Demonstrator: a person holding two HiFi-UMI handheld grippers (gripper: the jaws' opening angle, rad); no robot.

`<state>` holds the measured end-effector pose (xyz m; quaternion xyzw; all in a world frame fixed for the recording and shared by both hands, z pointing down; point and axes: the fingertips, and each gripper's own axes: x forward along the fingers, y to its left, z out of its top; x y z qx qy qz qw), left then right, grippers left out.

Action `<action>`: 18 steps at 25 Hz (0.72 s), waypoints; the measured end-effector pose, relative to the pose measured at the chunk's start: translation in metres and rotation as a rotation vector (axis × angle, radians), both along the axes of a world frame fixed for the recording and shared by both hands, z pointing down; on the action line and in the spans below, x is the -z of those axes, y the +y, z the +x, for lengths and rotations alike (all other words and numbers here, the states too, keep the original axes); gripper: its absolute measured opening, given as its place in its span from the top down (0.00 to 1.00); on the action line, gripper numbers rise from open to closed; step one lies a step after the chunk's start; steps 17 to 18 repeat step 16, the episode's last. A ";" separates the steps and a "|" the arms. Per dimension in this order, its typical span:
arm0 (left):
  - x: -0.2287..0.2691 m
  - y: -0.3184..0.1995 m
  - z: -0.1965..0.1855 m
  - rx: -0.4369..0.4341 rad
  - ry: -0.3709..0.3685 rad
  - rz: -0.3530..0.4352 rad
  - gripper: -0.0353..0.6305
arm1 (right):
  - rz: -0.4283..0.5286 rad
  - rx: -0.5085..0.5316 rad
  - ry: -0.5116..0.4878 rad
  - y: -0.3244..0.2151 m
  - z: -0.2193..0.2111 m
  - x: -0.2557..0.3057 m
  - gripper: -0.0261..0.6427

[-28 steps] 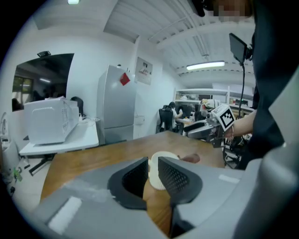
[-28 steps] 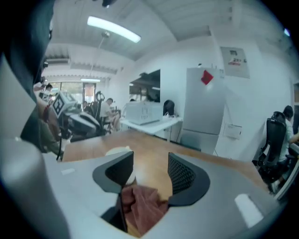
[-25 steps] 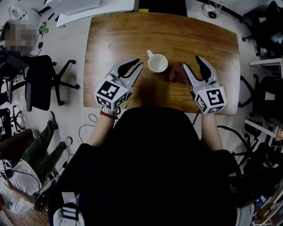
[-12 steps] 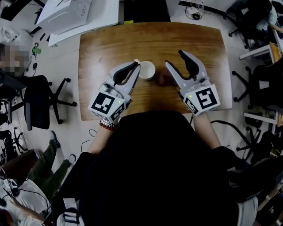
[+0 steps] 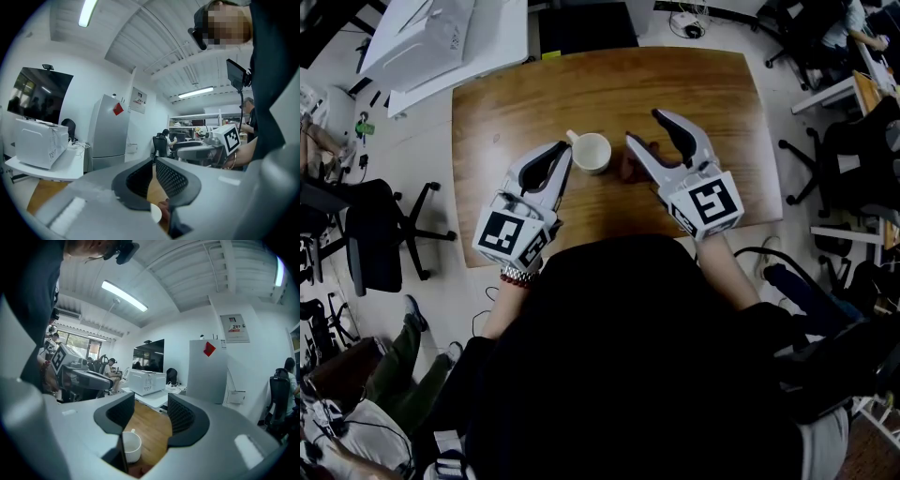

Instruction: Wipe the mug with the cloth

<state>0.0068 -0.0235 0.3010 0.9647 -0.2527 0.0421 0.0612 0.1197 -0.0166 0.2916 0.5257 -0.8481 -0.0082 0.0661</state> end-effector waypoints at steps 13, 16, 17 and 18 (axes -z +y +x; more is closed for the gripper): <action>-0.006 0.007 -0.002 0.002 0.006 -0.003 0.91 | -0.041 -0.008 0.016 0.006 0.003 -0.018 0.64; -0.006 0.007 -0.001 -0.004 0.003 -0.007 0.91 | -0.051 -0.014 0.018 0.006 0.004 -0.018 0.64; -0.006 0.007 -0.001 -0.004 0.003 -0.007 0.91 | -0.051 -0.014 0.018 0.006 0.004 -0.018 0.64; -0.006 0.007 -0.001 -0.004 0.003 -0.007 0.91 | -0.051 -0.014 0.018 0.006 0.004 -0.018 0.64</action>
